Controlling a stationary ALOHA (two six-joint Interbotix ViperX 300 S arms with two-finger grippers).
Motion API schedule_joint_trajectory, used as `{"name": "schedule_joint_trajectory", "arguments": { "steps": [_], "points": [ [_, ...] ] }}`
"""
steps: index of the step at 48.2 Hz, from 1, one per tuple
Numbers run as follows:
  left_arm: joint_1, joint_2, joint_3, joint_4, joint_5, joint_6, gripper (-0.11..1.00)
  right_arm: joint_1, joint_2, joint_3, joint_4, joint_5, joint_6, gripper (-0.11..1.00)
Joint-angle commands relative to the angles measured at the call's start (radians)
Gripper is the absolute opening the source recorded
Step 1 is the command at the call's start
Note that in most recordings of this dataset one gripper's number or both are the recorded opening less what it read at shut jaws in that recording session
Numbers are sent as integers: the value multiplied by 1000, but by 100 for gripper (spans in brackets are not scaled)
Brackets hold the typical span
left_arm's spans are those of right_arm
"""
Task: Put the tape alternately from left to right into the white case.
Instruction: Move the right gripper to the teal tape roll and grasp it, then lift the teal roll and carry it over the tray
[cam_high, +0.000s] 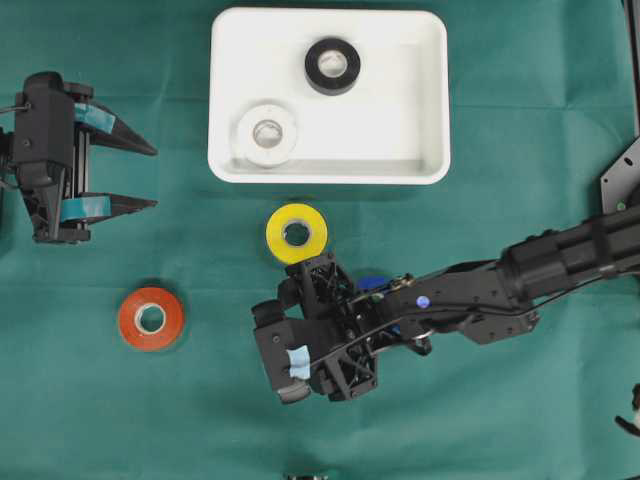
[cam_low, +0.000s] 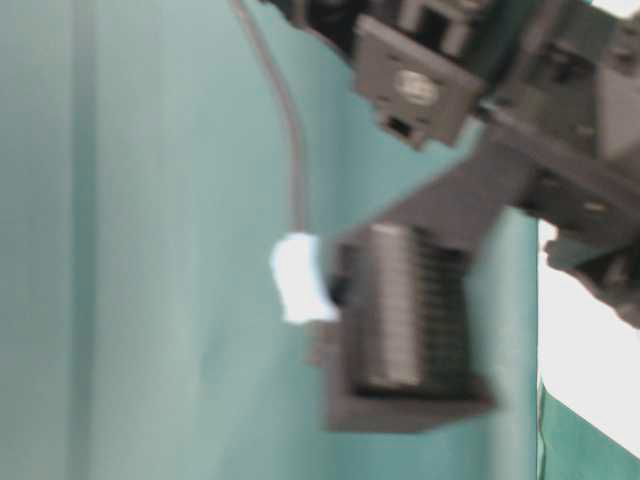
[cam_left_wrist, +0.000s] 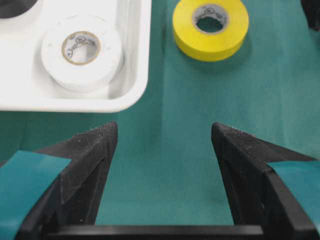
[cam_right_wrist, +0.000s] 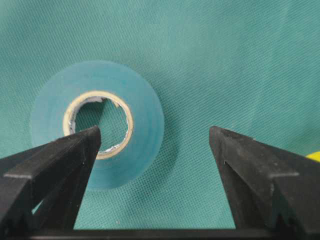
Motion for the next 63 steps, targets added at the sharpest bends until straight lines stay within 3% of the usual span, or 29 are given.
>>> {"name": "schedule_joint_trajectory", "arguments": {
  "steps": [1,20,22,28,33,63],
  "points": [
    [-2,-5,-6,-2,-5,0,73,2,-2,-21,-2,-15,2,59],
    [-3,-5,-5,-2,-5,0,73,-11,28,-21,-2,-83,2,56],
    [-3,-5,-5,0,-5,0,73,-11,26,-25,-2,-83,2,49],
    [-3,-5,-5,-2,-5,0,73,-14,20,-28,-3,-81,-8,16],
    [-3,-5,-8,0,-5,0,73,-14,3,-28,-17,-81,-9,1],
    [-3,-5,-14,0,-5,0,73,-8,-152,-43,-23,77,0,0]
  ]
}}
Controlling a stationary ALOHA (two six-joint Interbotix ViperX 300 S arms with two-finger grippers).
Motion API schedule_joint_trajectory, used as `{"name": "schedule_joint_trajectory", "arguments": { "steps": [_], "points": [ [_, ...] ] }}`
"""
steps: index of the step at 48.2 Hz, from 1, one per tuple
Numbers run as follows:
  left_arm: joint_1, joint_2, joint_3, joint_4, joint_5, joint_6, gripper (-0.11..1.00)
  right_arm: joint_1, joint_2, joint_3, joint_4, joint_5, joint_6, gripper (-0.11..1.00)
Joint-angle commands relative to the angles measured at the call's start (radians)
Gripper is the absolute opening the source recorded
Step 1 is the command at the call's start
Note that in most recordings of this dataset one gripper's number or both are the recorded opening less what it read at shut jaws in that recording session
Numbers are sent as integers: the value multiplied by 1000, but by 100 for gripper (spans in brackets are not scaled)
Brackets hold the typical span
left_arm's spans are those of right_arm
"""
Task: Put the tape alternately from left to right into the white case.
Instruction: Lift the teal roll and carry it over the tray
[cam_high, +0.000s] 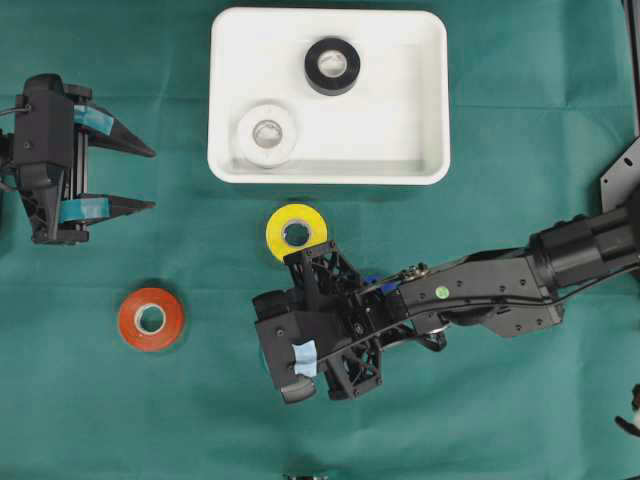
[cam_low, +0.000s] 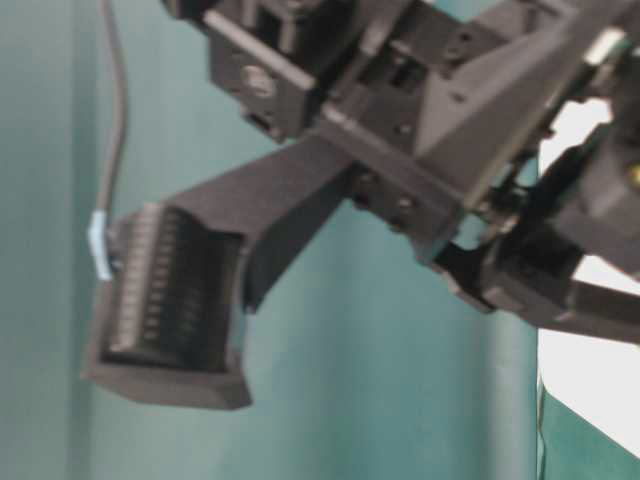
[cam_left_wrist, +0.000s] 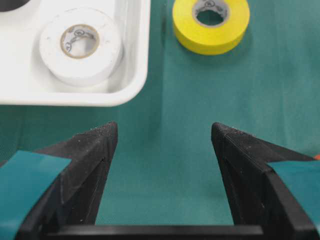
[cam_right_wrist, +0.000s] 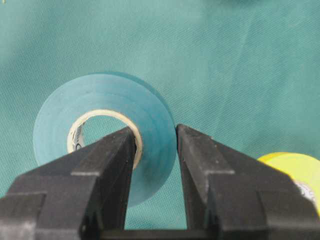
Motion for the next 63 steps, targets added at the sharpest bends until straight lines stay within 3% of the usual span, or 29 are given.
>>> {"name": "schedule_joint_trajectory", "arguments": {
  "steps": [1,13,42,55,63],
  "points": [
    [-3,-5,-20,-2,-5,0,73,-2,-40,-25,-2,5,2,0],
    [-3,-5,-20,-2,-5,0,73,-69,-43,-26,-3,23,3,0],
    [-3,-5,-20,0,-5,0,73,-387,-75,-25,-8,91,2,0],
    [-3,-5,-21,0,-5,-2,73,-439,-83,-3,-6,115,2,0],
    [-3,-5,-23,-2,-5,-2,73,-457,-123,61,-6,129,3,0]
  ]
}}
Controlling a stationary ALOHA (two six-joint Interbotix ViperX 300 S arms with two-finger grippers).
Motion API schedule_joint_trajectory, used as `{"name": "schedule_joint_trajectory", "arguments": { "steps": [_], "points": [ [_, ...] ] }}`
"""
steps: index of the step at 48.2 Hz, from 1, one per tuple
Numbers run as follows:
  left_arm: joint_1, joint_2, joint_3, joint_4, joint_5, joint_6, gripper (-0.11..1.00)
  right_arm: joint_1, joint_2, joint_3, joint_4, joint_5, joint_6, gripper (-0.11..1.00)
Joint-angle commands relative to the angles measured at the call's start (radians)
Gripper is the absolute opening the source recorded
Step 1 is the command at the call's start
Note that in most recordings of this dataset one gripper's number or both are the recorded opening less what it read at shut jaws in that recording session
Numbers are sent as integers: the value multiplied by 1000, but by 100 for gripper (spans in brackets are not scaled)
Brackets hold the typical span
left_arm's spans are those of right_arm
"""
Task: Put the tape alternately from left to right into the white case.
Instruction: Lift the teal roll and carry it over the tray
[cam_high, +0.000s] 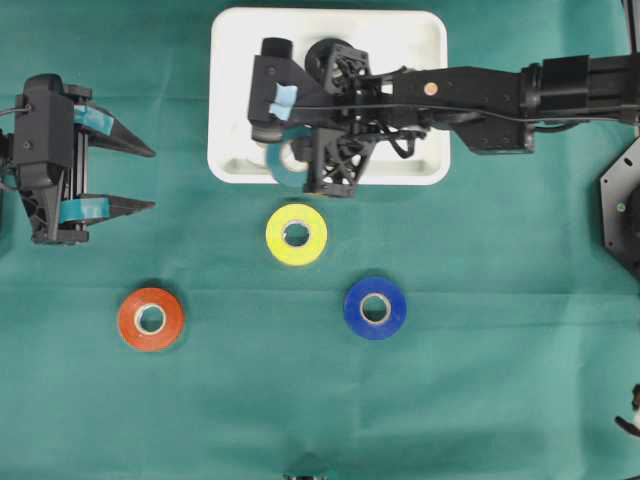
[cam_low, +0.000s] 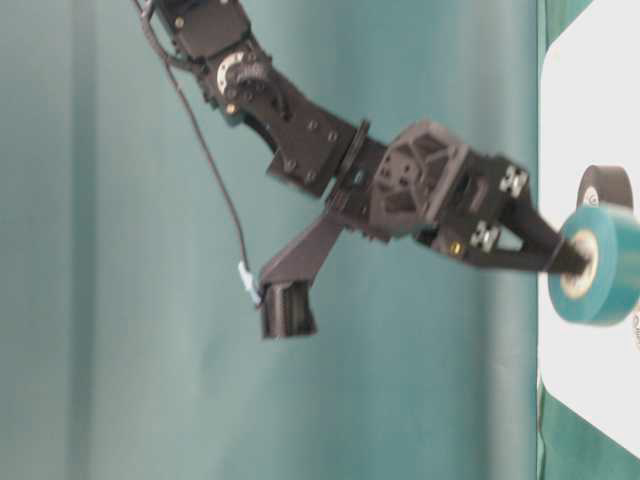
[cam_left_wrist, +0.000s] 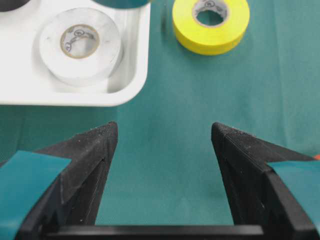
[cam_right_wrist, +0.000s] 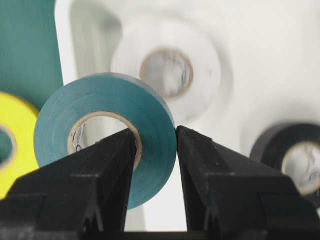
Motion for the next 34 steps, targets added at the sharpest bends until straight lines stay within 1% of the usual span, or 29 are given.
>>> {"name": "schedule_joint_trajectory", "arguments": {
  "steps": [1,8,17,25,34],
  "points": [
    [-3,-5,-23,0,-3,-2,73,-15,-69,21,-2,-5,2,0],
    [-3,-3,-23,-2,-3,-2,73,-41,-114,100,-2,-34,12,0],
    [-3,-5,-26,-2,-5,-2,73,-84,-163,195,-3,-41,66,0],
    [-3,-3,-29,-2,-5,-3,73,-104,-204,272,-2,-43,67,0],
    [-3,-3,-29,-2,-8,-3,73,-126,-212,324,-2,-58,67,0]
  ]
}}
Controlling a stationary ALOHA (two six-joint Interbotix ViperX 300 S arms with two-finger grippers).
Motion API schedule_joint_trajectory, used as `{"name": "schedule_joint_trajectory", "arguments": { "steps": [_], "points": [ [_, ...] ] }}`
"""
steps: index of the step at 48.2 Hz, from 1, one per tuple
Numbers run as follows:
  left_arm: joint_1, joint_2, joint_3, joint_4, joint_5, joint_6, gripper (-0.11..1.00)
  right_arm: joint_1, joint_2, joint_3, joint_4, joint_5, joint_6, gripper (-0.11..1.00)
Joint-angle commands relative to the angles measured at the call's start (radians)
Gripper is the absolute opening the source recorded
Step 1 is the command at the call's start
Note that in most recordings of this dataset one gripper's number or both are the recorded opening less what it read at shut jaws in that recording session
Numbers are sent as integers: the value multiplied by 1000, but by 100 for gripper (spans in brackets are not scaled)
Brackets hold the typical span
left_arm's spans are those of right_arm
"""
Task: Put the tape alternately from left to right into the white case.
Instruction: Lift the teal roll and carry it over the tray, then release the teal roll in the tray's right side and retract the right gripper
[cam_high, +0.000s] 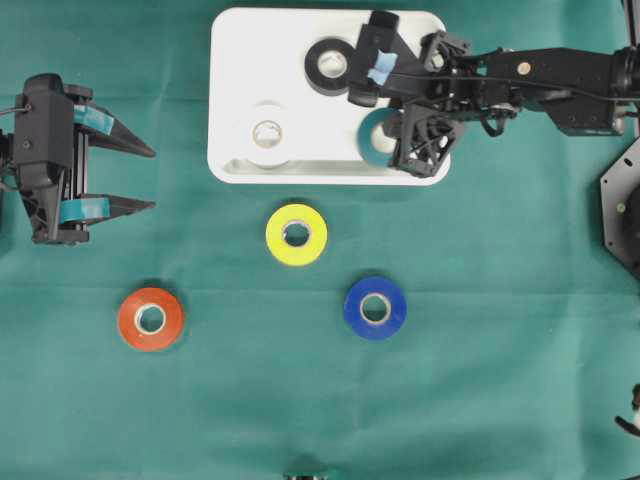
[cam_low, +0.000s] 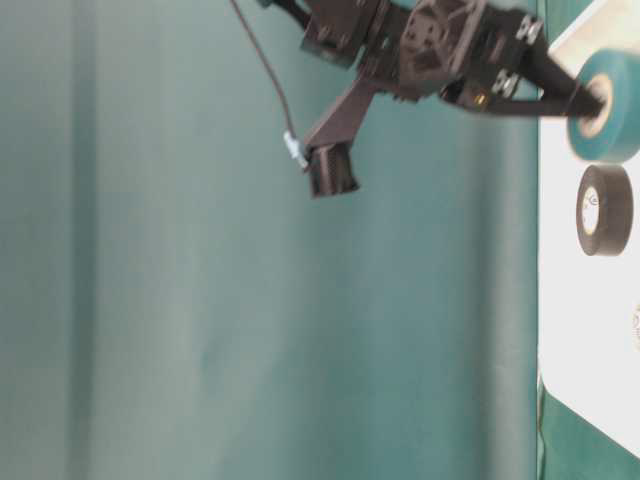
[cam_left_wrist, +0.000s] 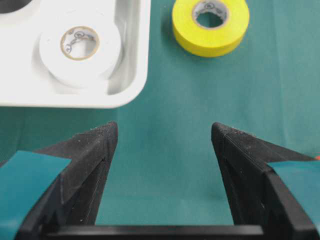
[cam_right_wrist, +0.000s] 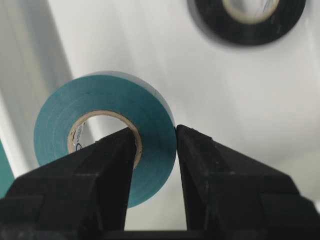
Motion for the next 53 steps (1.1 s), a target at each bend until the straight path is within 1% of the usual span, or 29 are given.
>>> {"name": "schedule_joint_trajectory", "arguments": {
  "steps": [1,8,18,23,25,28,30,35,36,37,42,47,53],
  "points": [
    [-3,-3,-26,-2,-9,-2,73,-12,-29,3,-2,-25,2,0],
    [-3,-3,-26,-2,-9,-5,73,-14,-31,8,-2,-54,2,0],
    [-3,-3,-25,-2,-9,-55,73,-14,-31,6,-3,-54,3,0],
    [-3,-5,-20,-2,-8,-63,73,-14,-29,11,-2,-52,2,2],
    [-3,-5,-18,-2,-8,-63,73,-14,-31,12,-3,-52,2,7],
    [-3,-5,-17,-2,-9,-63,73,-14,-31,14,-3,-49,0,20],
    [-3,-3,-15,-2,-9,-61,73,-14,-31,12,-3,-44,0,31],
    [-3,-5,-14,-2,-9,-61,73,-14,-44,12,-9,-34,0,63],
    [-3,-5,-14,-2,-9,-61,73,-14,-49,12,-11,-32,0,69],
    [-3,-5,-14,-2,-9,-61,73,-14,-55,12,-12,-31,0,72],
    [-3,-5,-14,-2,-9,-61,73,-11,-100,14,-12,-26,0,65],
    [-3,-5,-14,-2,-9,-61,73,-3,-153,20,-14,-28,-3,65],
    [-3,-5,-14,-2,-9,-61,73,0,-221,51,-14,-34,-3,65]
  ]
}}
